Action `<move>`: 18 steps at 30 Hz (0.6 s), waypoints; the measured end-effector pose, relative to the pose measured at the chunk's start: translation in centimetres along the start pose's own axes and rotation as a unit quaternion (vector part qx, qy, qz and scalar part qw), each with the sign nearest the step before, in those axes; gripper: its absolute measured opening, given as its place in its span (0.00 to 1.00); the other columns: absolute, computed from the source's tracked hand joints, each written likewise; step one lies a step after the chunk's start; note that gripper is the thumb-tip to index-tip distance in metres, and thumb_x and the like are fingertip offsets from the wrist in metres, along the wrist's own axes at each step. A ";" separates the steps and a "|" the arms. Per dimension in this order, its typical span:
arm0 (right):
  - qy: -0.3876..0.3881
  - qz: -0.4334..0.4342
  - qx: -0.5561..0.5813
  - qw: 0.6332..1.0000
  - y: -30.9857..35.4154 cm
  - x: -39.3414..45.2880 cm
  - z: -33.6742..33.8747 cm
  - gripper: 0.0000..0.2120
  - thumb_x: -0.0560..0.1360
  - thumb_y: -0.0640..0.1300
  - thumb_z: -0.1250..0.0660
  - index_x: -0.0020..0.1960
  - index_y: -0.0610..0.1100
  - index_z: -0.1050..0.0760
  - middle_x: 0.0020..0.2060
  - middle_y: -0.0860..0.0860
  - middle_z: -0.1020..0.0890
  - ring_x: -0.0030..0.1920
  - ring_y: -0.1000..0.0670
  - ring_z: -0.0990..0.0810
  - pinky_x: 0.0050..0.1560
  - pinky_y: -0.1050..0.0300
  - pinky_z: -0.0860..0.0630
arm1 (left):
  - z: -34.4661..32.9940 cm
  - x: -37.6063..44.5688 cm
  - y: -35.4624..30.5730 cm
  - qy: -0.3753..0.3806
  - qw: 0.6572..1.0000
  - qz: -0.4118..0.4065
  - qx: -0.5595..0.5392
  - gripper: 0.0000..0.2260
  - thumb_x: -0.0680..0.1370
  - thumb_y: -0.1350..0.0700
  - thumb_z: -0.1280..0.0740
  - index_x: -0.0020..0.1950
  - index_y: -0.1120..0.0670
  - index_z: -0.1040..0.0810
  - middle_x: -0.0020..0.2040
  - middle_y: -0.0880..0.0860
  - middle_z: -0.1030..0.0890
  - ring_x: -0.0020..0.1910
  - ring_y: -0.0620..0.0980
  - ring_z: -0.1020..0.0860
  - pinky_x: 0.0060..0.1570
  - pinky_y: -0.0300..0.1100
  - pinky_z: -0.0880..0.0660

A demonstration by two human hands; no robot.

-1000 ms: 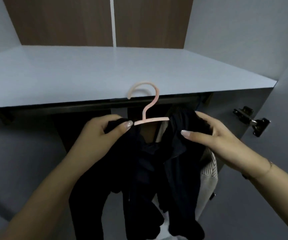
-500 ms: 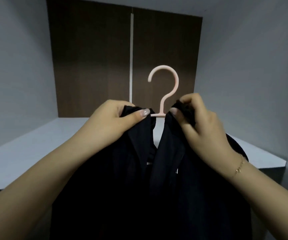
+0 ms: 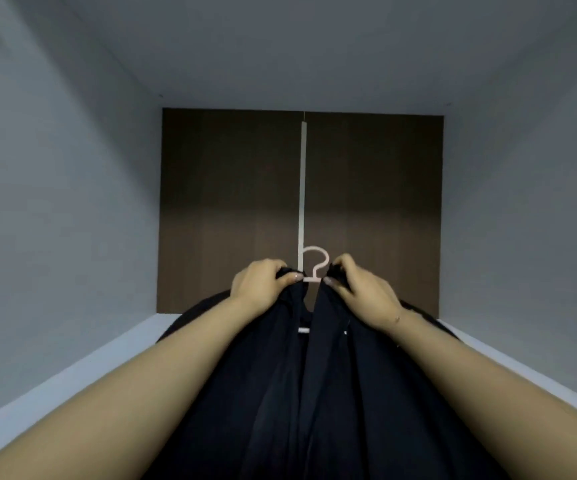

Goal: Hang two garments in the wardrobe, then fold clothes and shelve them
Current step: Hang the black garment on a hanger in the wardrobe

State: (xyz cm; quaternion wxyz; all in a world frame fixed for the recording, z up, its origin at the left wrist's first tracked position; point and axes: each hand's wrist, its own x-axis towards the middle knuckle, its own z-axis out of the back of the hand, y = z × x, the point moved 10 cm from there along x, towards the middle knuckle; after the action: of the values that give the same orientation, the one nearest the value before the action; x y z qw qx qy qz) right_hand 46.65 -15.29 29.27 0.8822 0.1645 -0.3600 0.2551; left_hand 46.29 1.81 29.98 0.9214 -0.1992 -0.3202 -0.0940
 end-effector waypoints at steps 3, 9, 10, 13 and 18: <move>0.078 -0.029 0.012 0.996 -2.8 -1.4 -6.0 0.14 0.81 0.57 0.42 0.58 0.49 0.37 0.55 0.50 0.20 0.51 0.45 0.21 0.42 0.53 0.30 | -5.9 -0.6 2.6 0.055 0.998 0.021 0.007 0.15 0.79 0.40 0.37 0.47 0.51 0.22 0.49 0.53 0.18 0.50 0.55 0.21 0.41 0.43 0.32; 0.188 -0.067 0.044 0.979 -5.0 -2.5 -11.7 0.15 0.81 0.54 0.41 0.61 0.45 0.34 0.55 0.48 0.24 0.54 0.47 0.24 0.52 0.51 0.27 | -11.8 -1.7 5.6 0.135 0.990 0.035 0.004 0.16 0.80 0.44 0.37 0.52 0.57 0.23 0.51 0.56 0.22 0.53 0.56 0.24 0.47 0.44 0.30; 0.205 -0.070 0.047 0.975 -5.1 -2.7 -12.2 0.17 0.81 0.54 0.41 0.63 0.43 0.33 0.59 0.46 0.26 0.58 0.46 0.26 0.57 0.51 0.28 | -12.2 -1.9 5.9 0.141 0.989 0.038 0.023 0.17 0.80 0.44 0.38 0.56 0.57 0.24 0.55 0.57 0.23 0.57 0.56 0.26 0.52 0.45 0.30; 0.229 -0.079 0.023 0.970 -5.2 -2.9 -12.4 0.21 0.82 0.56 0.44 0.68 0.43 0.34 0.64 0.44 0.30 0.64 0.44 0.29 0.62 0.49 0.30 | -11.4 -2.0 5.9 0.099 0.991 0.046 0.074 0.20 0.79 0.41 0.38 0.65 0.52 0.29 0.63 0.53 0.29 0.64 0.54 0.33 0.62 0.48 0.35; 0.261 -0.083 -0.034 0.961 -5.3 -3.3 -13.0 0.24 0.82 0.60 0.50 0.71 0.46 0.37 0.66 0.46 0.28 0.65 0.44 0.28 0.55 0.50 0.28 | -7.9 -3.3 3.4 0.055 0.990 0.011 0.129 0.24 0.81 0.40 0.44 0.75 0.47 0.39 0.74 0.49 0.36 0.74 0.49 0.41 0.70 0.49 0.45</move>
State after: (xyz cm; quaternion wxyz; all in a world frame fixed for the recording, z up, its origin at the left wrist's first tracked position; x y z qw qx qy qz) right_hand 54.83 -14.59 17.43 0.9687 0.0912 -0.1112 0.2023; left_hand 49.15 1.67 21.20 0.9565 -0.0765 -0.2765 -0.0521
